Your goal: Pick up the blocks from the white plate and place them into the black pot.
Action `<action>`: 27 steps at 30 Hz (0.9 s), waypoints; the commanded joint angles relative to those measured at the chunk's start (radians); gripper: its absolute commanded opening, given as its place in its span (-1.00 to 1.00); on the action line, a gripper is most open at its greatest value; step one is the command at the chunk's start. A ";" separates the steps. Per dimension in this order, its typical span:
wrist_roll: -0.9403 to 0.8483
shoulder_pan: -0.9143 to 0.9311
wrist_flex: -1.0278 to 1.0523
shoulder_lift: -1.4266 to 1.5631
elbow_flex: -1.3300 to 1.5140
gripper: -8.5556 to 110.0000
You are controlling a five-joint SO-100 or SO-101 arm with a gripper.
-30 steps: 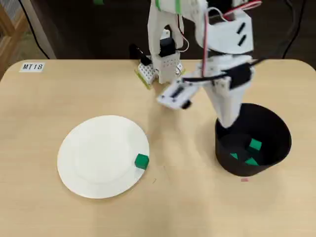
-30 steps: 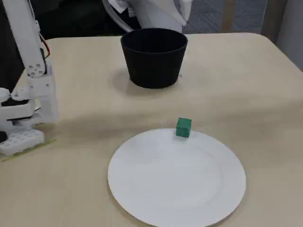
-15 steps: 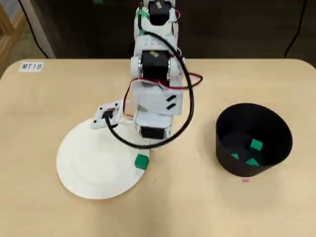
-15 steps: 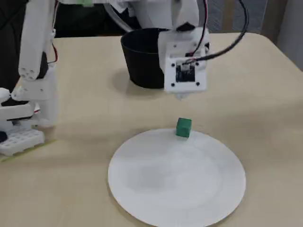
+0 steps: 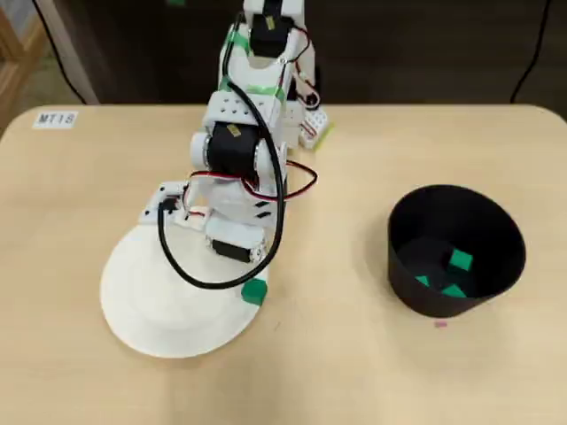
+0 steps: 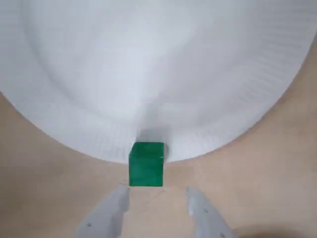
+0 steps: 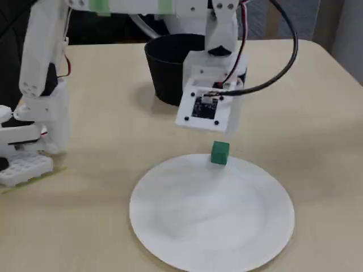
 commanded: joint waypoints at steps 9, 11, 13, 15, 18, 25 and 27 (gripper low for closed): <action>-0.015 -0.034 -0.083 0.055 0.081 -0.42; -0.015 -0.037 -0.103 0.055 0.087 -0.40; -0.006 -0.037 -0.115 0.049 0.092 -0.40; 0.002 -0.034 -0.126 0.041 0.094 -0.39; 0.006 -0.029 -0.150 0.037 0.101 -0.38; 0.015 -0.025 -0.173 -0.003 0.103 -0.36; 0.018 -0.023 -0.176 -0.014 0.103 -0.36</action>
